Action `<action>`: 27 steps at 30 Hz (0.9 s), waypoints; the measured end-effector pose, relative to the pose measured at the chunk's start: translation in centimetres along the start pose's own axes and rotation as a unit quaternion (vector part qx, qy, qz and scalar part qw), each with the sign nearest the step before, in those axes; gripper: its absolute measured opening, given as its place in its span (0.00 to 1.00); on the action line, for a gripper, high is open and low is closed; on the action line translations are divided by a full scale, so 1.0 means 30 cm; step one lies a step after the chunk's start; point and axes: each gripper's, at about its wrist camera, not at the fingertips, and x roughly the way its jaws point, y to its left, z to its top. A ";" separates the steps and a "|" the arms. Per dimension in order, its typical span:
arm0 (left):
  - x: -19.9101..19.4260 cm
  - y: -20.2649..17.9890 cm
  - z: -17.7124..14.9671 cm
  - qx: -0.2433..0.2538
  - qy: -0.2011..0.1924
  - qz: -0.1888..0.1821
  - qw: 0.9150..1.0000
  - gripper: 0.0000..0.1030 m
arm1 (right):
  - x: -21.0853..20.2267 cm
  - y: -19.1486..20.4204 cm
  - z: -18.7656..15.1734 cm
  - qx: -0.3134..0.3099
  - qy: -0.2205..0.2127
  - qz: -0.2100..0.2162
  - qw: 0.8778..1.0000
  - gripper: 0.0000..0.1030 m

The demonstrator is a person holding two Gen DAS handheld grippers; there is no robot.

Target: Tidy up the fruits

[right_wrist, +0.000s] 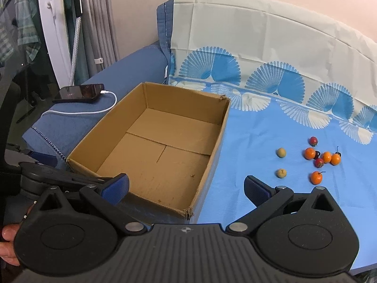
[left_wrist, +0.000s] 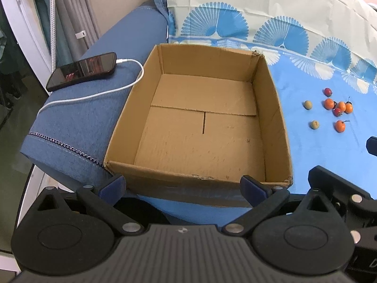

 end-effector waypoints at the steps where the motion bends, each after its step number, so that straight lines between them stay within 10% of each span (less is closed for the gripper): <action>1: 0.003 0.004 -0.002 0.000 0.000 0.000 1.000 1.00 | 0.004 0.006 0.000 0.000 0.001 -0.001 1.000 1.00; 27: 0.064 0.020 0.019 0.001 0.042 0.000 0.999 1.00 | 0.034 0.014 0.009 0.007 0.011 0.008 1.000 1.00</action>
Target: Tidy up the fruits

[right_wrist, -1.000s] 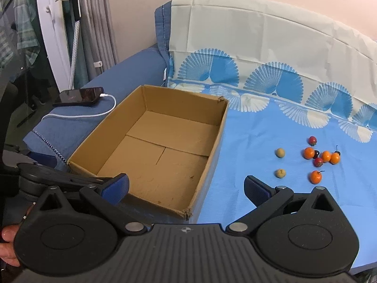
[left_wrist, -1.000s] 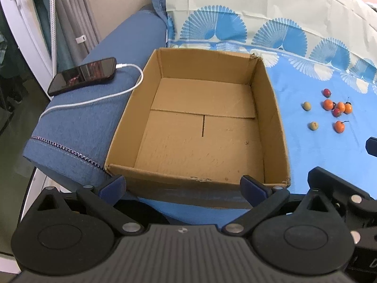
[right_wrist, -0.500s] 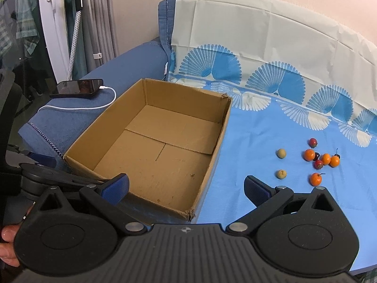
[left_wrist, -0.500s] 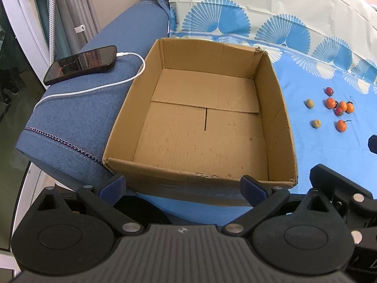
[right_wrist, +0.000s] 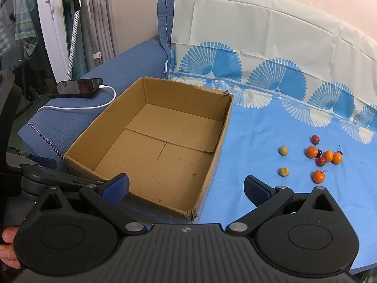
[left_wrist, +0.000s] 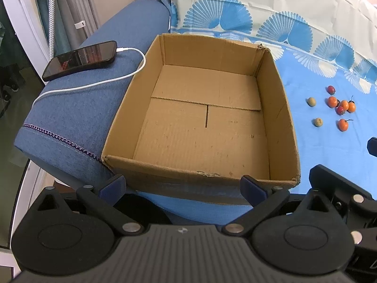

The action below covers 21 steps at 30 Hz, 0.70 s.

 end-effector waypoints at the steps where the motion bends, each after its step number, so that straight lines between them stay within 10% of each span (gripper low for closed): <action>1: 0.002 0.000 0.000 0.000 -0.001 -0.001 1.000 1.00 | 0.002 -0.002 0.000 0.001 0.001 0.001 1.000 1.00; 21: 0.044 -0.124 0.040 0.023 0.019 -0.042 0.999 1.00 | 0.022 -0.130 -0.026 0.023 -0.004 -0.035 0.999 1.00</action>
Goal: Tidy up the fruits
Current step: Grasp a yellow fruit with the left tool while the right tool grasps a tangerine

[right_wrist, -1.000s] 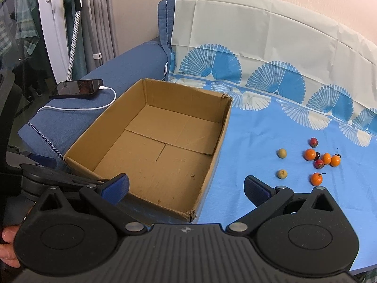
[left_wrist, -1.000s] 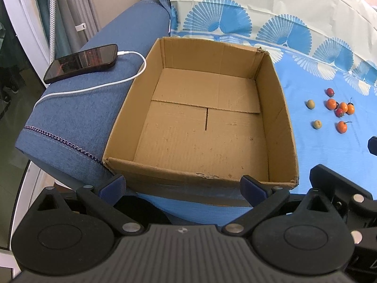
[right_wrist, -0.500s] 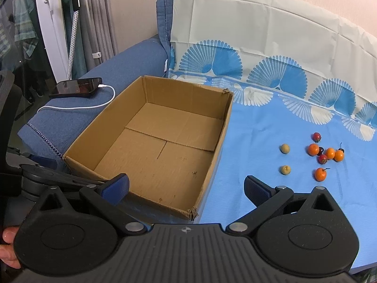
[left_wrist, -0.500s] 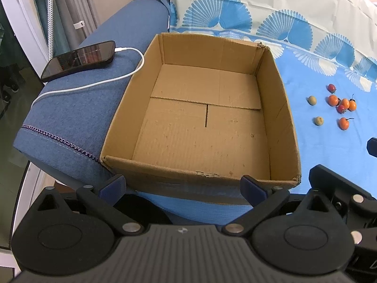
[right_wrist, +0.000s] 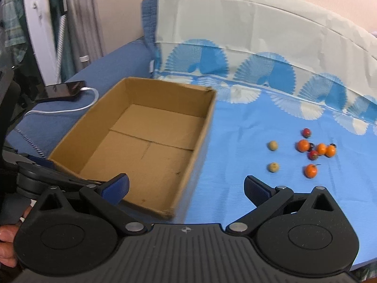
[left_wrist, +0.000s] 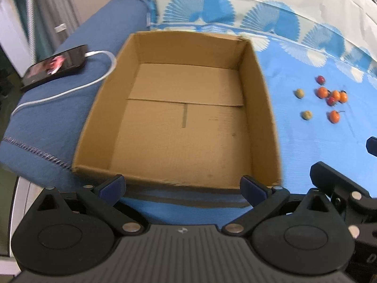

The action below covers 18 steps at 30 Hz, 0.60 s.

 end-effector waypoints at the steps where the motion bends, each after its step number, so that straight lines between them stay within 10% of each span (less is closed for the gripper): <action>1: 0.002 -0.025 0.009 0.008 0.000 -0.003 1.000 1.00 | 0.002 -0.025 -0.003 0.006 -0.003 -0.006 1.000 1.00; 11: 0.103 -0.402 0.156 0.086 -0.003 -0.056 0.995 1.00 | 0.029 -0.463 -0.078 0.095 -0.019 -0.123 0.988 0.99; 18: 0.434 -0.758 0.254 0.131 0.005 -0.095 0.987 1.00 | 0.252 -0.836 -0.128 0.158 0.008 -0.170 0.973 0.99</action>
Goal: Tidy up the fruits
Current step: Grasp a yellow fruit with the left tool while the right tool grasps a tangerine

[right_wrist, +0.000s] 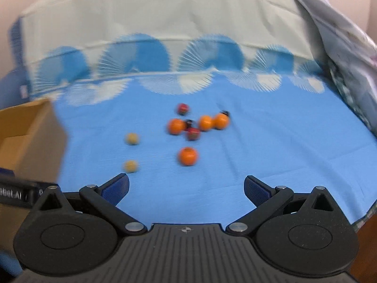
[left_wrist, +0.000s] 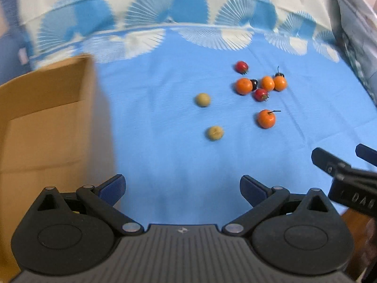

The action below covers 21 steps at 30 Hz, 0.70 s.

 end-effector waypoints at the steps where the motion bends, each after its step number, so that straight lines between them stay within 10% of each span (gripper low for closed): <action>1: 0.067 -0.019 0.013 0.003 0.002 0.002 1.000 1.00 | 0.059 -0.032 0.007 0.010 0.010 0.005 1.000 0.99; 10: 0.467 -0.075 0.048 0.010 0.038 -0.008 0.999 1.00 | 0.526 -0.130 0.023 0.039 0.066 0.077 0.994 0.99; 19: 0.487 -0.094 0.063 0.017 -0.020 0.000 1.000 1.00 | 0.657 -0.046 -0.032 -0.045 -0.016 0.050 0.998 0.99; 21: 0.468 -0.093 0.061 0.017 -0.027 0.001 1.000 0.85 | 0.652 -0.046 -0.031 -0.046 -0.014 0.051 0.998 0.98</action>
